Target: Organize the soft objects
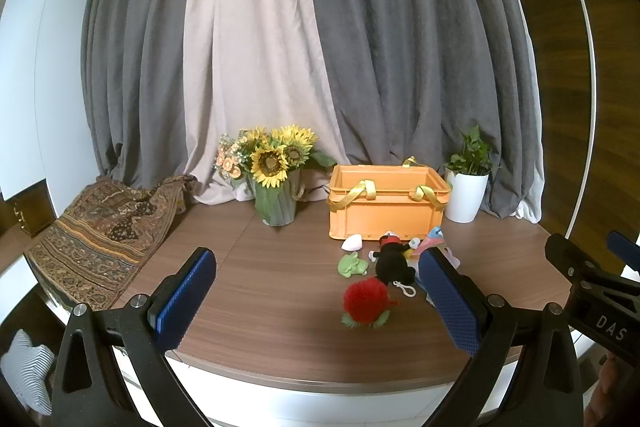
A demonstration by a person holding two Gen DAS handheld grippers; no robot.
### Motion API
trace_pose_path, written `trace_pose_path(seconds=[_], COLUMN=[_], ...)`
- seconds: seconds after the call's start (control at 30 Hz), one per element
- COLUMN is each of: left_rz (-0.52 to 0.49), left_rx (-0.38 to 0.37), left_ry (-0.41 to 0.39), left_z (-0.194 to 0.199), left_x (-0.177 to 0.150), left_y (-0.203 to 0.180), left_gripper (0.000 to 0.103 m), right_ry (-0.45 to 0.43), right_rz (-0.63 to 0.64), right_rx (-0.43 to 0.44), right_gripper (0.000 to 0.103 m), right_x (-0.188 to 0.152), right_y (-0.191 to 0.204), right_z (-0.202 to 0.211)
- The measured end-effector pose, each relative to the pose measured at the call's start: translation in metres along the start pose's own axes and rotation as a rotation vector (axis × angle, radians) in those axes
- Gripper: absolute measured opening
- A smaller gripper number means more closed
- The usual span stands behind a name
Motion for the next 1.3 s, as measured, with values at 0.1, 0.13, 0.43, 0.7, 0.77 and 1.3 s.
trace_pose_path(seconds=[0.1,0.13,0.43,0.7,0.77,1.3], left_rz=[0.001,0.000,0.003,0.003,0.004,-0.010], left_rx=[0.000,-0.001,0.000,-0.001,-0.003,-0.069], left_ry=[0.000,0.000,-0.002,-0.002,0.000,0.125], left_z=[0.000,0.000,0.000,0.000,0.000,-0.035], left_x=[-0.001,0.000,-0.003,-0.005,-0.004,-0.032], left_y=[0.000,0.000,0.001,0.002,0.002,-0.019], left_gripper=[0.103,0.103,0.103,0.103,0.103,0.103], right_ry=[0.001,0.002,0.003,0.004,0.005,0.079], right_rz=[0.002,0.002,0.001,0.003,0.005,-0.007], right_rx=[0.001,0.001,0.001,0.002,0.004,0.039], right_gripper=[0.103,0.103,0.103,0.103,0.103,0.103], right_x=[0.000,0.001,0.000,0.001,0.000,-0.013], right_y=[0.001,0.001,0.002,0.005,0.008,-0.001], right_z=[0.000,0.000,0.000,-0.001,-0.002,-0.027])
Point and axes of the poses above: each gripper's, at about its wrist camera, not at the fingertips, and z roughly against the way its jaws point, y to its left, x to its top, the point moved 3 cm from there along -z, roughly the way its jaws point, and after that the axes turned 14 degrees about x, right-handed, at the moved point
